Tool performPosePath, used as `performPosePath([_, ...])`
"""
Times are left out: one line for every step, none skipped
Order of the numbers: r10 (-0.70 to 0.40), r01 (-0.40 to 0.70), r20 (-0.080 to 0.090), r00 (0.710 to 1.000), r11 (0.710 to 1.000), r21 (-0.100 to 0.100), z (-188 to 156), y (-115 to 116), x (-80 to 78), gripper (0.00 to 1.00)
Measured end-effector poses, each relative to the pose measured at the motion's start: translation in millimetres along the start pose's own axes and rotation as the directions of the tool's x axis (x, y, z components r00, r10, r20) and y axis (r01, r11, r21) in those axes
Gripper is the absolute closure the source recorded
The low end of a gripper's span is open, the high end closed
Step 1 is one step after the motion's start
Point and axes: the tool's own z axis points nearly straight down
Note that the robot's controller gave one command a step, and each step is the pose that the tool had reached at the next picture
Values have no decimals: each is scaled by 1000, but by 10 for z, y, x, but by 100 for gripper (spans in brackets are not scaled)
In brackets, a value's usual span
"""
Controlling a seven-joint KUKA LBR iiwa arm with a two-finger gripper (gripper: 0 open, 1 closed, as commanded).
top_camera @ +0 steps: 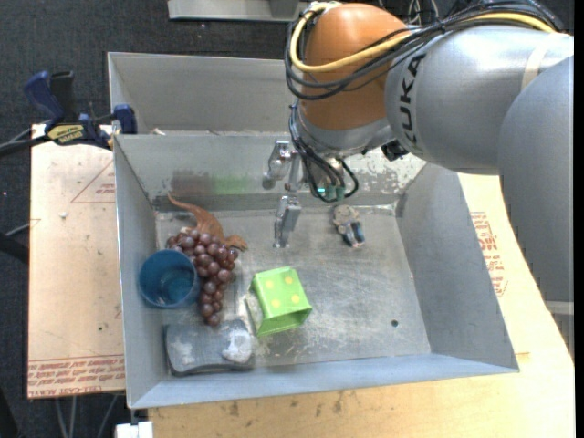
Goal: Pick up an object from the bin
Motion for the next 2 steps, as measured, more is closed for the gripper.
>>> performPosePath([1,-1,8,1000,1000,-1,-49,-4,-17,0])
performPosePath([-24,24,14,1000,1000,0,426,86,310,0])
